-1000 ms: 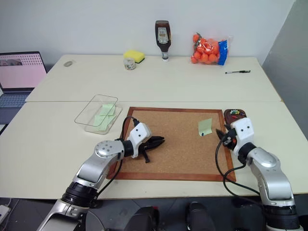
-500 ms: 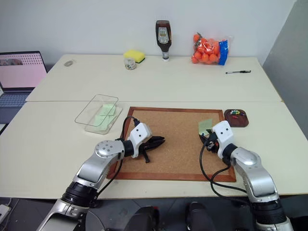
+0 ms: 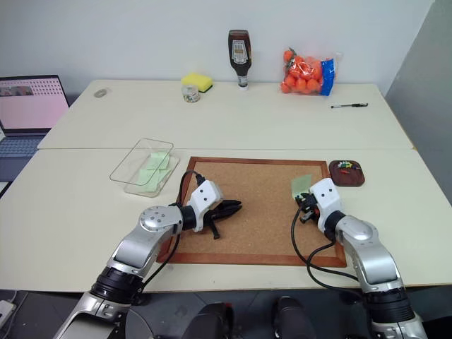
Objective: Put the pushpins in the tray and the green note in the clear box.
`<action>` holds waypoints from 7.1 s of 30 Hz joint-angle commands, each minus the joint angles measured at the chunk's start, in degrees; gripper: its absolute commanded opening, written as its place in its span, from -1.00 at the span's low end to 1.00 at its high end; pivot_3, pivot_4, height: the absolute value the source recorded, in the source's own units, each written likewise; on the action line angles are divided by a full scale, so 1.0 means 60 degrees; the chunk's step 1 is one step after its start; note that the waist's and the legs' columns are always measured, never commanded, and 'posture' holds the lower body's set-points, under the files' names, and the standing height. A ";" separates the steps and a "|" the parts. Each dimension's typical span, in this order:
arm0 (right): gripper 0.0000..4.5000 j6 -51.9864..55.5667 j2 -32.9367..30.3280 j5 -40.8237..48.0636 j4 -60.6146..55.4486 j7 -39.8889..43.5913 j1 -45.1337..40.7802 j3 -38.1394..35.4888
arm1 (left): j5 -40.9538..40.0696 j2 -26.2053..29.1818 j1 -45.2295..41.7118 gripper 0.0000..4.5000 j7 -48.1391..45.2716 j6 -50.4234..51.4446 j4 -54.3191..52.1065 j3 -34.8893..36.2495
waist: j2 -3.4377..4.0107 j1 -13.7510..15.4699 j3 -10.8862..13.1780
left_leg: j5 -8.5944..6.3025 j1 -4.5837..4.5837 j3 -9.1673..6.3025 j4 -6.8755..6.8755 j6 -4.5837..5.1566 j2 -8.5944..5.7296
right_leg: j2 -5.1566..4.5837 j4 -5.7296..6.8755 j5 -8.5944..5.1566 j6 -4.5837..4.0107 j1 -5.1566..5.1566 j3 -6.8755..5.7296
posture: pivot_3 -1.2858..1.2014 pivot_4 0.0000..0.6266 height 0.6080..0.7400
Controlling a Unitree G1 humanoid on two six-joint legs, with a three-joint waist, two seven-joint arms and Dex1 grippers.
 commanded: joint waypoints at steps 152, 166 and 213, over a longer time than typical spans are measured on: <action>0.54 -0.2204 -0.0765 -0.0458 0.5145 -0.1330 -0.3128 -0.2496 | -0.0844 -0.2334 -0.3428 -1.00 0.1079 0.0421 0.1690 0.1456 | -0.0003 -0.0023 0.0004 | 0.0001 -0.0001 0.0067 0.0004 -0.0001 -0.0015 | -0.0005 0.0006 0.0008 0.0002 -0.0011 0.0078 | 0.03 -0.52 1.00; 0.54 -0.0598 -0.1624 0.1610 -0.1043 0.2416 -0.1822 -0.0889 | -0.0672 -0.0946 -0.2796 -1.00 0.3436 0.2880 -0.1216 0.3230 | -0.0004 -0.0093 0.0004 | 0.0001 0.0001 0.0083 0.0002 -0.0001 -0.0005 | 0.0006 0.0007 0.0012 0.0016 -0.0032 0.0103 | 0.03 -0.52 1.00; 0.55 0.0342 0.0838 0.0959 -0.0467 0.2137 -0.4672 0.1027 | -0.0994 0.0604 -0.2209 0.67 0.3587 0.2737 -0.0927 0.3353 | -0.0031 0.0056 0.0013 | 0.0023 -0.0052 0.0052 0.0003 -0.0054 -0.0018 | -0.0022 0.0002 0.0061 -0.0052 -0.0076 0.0076 | 0.03 -0.52 1.00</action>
